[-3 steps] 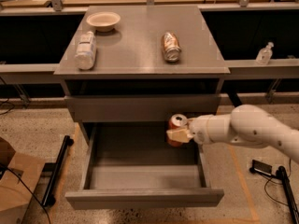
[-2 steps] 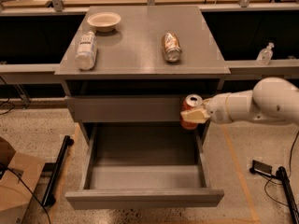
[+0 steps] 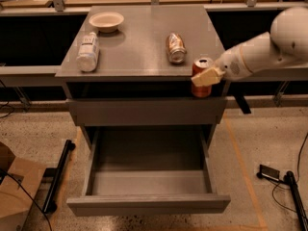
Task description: Pick coke can from middle drawer and place on counter
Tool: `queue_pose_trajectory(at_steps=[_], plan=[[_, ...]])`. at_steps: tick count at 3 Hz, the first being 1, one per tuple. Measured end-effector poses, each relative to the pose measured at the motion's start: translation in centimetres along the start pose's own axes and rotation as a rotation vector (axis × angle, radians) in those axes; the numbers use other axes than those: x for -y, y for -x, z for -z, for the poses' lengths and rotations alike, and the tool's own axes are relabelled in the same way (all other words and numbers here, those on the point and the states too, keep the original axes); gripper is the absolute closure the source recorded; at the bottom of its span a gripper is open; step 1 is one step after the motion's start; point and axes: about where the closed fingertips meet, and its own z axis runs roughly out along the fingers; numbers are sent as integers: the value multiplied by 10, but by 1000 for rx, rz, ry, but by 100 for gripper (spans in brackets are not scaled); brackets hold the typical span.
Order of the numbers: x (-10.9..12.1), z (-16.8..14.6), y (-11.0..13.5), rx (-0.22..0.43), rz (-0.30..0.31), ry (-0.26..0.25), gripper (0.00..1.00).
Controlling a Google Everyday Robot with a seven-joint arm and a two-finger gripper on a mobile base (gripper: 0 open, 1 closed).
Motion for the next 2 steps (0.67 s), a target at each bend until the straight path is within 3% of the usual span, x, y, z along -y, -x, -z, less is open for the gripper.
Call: queue_pose_trajectory(at_steps=[1, 2], plan=[[-2, 17, 28, -10, 50, 20, 100], [-2, 18, 27, -9, 49, 20, 100]])
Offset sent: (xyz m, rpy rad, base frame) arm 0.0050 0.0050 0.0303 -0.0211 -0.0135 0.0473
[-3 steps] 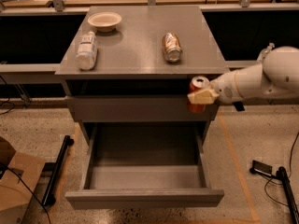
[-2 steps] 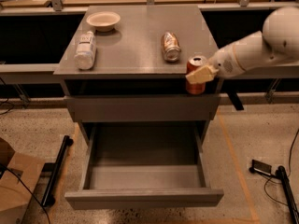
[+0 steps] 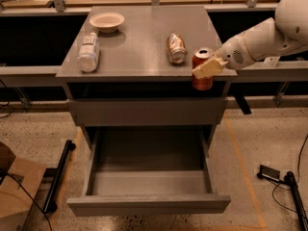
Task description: Pick coke can from middle drawer and place on counter
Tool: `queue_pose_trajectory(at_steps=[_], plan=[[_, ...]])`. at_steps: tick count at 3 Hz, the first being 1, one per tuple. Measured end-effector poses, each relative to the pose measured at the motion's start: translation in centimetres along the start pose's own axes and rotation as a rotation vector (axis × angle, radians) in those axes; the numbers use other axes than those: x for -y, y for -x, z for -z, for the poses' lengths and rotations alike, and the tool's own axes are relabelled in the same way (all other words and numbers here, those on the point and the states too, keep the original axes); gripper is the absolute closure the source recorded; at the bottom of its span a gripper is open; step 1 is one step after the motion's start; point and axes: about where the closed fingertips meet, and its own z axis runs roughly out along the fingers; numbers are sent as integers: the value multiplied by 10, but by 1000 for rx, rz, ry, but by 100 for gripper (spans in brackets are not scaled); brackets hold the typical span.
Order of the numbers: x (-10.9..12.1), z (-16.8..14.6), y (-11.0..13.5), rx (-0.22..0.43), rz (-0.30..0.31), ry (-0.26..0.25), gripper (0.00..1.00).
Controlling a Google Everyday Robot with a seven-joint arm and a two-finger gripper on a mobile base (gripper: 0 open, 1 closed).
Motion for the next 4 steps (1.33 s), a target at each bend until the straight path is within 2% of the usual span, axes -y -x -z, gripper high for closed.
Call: queue_pose_trajectory(at_steps=[1, 2, 3, 4], plan=[[1, -6, -1, -3, -16, 17, 100], [0, 13, 18, -14, 6, 8, 100], [-5, 50, 48, -9, 61, -29, 100], [-3, 84, 77, 28, 106, -81, 100]])
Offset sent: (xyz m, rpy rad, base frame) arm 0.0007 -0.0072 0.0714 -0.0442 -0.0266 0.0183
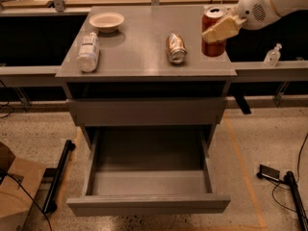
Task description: Pick coke can from middle drawer and place on counter
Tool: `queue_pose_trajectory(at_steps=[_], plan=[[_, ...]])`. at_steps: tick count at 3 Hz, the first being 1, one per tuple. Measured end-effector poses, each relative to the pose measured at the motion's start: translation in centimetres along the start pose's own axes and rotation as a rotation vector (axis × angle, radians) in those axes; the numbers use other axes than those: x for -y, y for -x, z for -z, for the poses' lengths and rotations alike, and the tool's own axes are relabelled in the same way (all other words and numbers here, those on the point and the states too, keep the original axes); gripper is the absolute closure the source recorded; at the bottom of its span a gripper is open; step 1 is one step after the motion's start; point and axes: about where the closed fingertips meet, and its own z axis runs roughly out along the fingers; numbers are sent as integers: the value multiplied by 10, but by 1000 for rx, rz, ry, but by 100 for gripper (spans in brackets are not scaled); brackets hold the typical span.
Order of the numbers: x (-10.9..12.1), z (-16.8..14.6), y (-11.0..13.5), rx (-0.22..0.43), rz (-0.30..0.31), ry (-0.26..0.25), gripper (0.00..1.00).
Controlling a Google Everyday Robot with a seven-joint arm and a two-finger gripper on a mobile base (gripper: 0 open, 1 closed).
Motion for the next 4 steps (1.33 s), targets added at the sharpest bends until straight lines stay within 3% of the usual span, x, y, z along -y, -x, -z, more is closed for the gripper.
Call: queue_pose_trajectory(at_steps=[1, 2, 3, 4], plan=[[22, 4, 15, 77, 2, -37, 100], [53, -12, 20, 161, -2, -75, 100], [87, -31, 13, 211, -41, -129, 100], [118, -47, -3, 213, -91, -189, 100]])
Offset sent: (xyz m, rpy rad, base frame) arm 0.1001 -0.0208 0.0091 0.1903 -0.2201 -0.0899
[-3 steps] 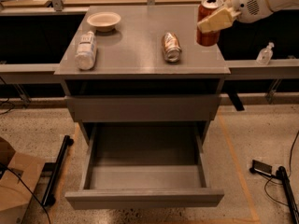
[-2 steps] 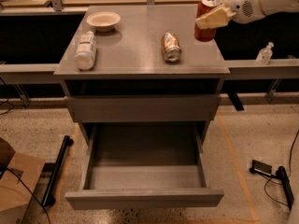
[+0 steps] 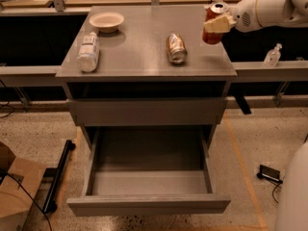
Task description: Pick coke can from middle drawer and place on counter
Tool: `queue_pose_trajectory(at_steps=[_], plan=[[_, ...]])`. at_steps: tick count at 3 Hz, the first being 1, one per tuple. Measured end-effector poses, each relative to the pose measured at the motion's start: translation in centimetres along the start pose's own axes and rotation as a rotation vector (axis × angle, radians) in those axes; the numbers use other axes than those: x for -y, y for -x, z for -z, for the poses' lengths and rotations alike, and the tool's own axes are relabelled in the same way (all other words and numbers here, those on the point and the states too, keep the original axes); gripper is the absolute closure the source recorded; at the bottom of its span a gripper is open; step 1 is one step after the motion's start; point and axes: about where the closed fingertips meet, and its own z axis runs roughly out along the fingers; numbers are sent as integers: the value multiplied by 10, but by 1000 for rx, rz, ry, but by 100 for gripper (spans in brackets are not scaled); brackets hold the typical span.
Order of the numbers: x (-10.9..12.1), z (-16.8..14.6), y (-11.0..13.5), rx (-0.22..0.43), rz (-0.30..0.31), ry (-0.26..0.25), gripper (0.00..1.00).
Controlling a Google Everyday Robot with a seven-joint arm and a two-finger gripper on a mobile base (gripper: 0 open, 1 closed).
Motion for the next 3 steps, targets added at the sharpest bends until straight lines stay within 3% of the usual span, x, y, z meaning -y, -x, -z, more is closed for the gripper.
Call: queue_pose_trajectory(at_steps=[1, 2, 3], plan=[[20, -12, -21, -28, -60, -40, 82], [25, -26, -44, -65, -131, -27, 59], [20, -41, -58, -91, -195, 24, 35]])
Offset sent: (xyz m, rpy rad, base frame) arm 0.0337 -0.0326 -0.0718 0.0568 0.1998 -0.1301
